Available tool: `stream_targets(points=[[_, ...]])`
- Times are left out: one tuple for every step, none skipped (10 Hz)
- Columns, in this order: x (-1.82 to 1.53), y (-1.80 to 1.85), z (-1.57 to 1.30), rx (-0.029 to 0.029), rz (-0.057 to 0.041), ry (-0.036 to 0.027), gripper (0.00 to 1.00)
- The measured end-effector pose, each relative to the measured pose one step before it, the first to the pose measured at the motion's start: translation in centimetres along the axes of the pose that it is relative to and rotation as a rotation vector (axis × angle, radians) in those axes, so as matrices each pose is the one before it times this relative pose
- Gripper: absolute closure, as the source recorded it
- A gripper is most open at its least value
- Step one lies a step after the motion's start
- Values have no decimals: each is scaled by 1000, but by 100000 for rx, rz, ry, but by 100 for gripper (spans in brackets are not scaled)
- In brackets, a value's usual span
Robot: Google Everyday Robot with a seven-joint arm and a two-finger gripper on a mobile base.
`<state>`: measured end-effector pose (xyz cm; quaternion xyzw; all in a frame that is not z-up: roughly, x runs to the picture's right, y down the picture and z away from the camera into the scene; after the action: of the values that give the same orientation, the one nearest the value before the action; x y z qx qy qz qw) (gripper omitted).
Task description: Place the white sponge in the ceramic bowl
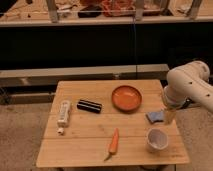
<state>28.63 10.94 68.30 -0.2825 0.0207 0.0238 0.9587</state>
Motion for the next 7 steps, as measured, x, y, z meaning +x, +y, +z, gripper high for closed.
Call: stream_targets(points=[[0, 1, 2, -3, -2, 1, 20], [-1, -12, 2, 31, -35, -7, 20], [93, -163, 160, 362, -1189, 36, 20], [76, -729, 390, 1036, -3994, 282, 20], [-93, -887, 260, 839, -2822, 62, 20], [-103, -280, 191, 419, -1638, 44, 20], [114, 26, 63, 347, -530, 156, 20]])
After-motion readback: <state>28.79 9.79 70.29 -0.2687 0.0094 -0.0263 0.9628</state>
